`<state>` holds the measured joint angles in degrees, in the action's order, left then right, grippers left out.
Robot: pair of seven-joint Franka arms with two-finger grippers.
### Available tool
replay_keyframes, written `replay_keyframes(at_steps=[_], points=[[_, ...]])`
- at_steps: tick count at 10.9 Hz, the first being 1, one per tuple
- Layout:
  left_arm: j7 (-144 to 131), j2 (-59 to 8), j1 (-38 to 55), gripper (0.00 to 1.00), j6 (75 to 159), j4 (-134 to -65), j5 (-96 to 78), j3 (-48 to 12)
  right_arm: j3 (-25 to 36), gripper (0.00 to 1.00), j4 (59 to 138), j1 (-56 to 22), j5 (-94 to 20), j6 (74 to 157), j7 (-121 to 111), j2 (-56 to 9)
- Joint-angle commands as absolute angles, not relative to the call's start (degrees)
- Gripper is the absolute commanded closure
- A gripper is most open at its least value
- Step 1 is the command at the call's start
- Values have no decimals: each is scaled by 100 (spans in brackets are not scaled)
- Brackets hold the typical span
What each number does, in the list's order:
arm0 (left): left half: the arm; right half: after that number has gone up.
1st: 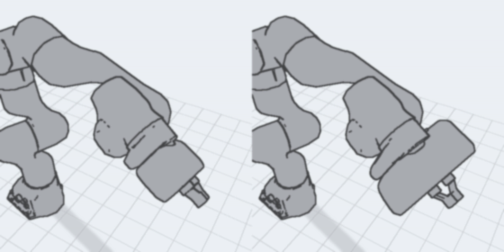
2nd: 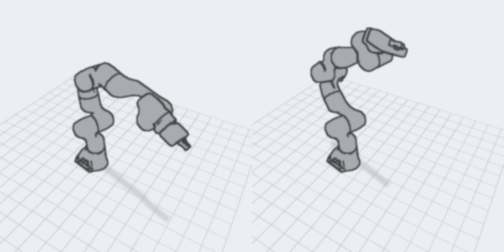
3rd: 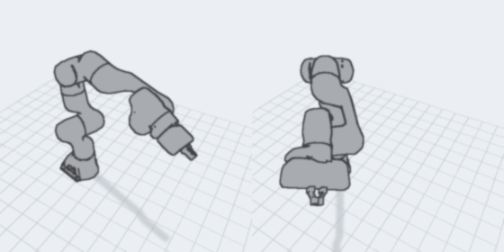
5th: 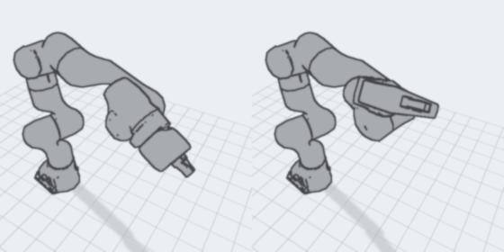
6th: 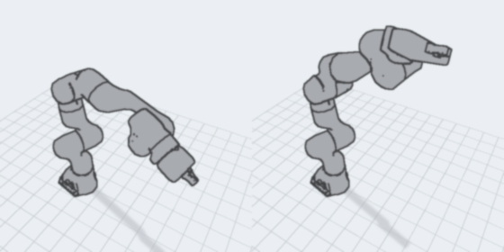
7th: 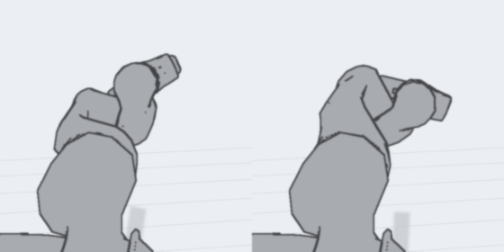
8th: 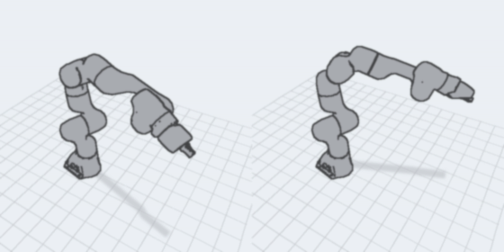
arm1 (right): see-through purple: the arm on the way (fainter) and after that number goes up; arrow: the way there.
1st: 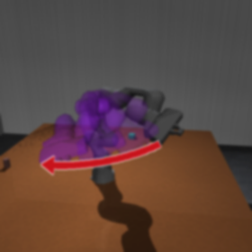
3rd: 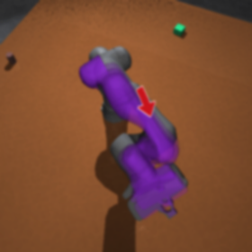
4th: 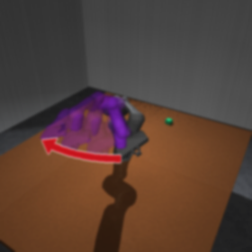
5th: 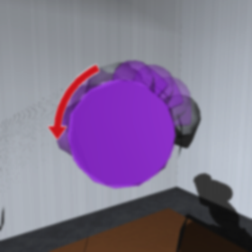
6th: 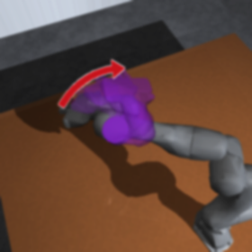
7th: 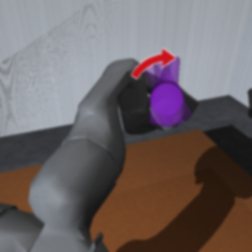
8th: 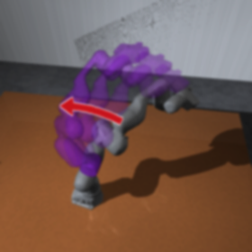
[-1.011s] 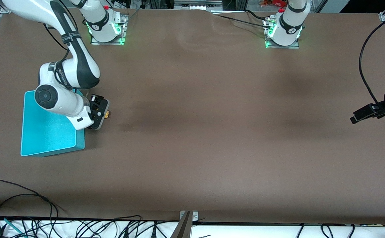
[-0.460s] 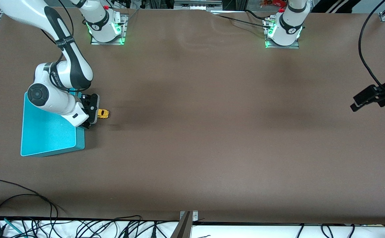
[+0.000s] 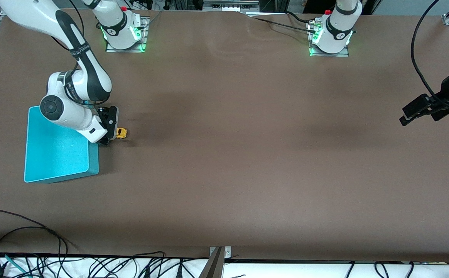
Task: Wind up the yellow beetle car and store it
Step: 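Grasp the car with the right gripper while the left gripper moves away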
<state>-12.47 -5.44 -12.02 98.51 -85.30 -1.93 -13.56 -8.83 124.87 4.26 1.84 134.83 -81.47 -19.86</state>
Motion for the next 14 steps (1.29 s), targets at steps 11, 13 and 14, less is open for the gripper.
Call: replay_keyframes(at_steps=[11, 13, 14], points=[[-835, -1248, -1529, 0, 9949, -8578, 1011, -1292, -765, 48, 13113, 475, 97, 14678, -8780, -2083], [-844, -1257, -1529, 0, 9949, -8561, 967, -1292, -773, 88, 13104, 475, 114, 14669, -8789, -2039], [-844, -1257, -1529, 0, 9949, -8561, 967, -1292, -782, 100, 13087, 475, 114, 14643, -8806, -1987]])
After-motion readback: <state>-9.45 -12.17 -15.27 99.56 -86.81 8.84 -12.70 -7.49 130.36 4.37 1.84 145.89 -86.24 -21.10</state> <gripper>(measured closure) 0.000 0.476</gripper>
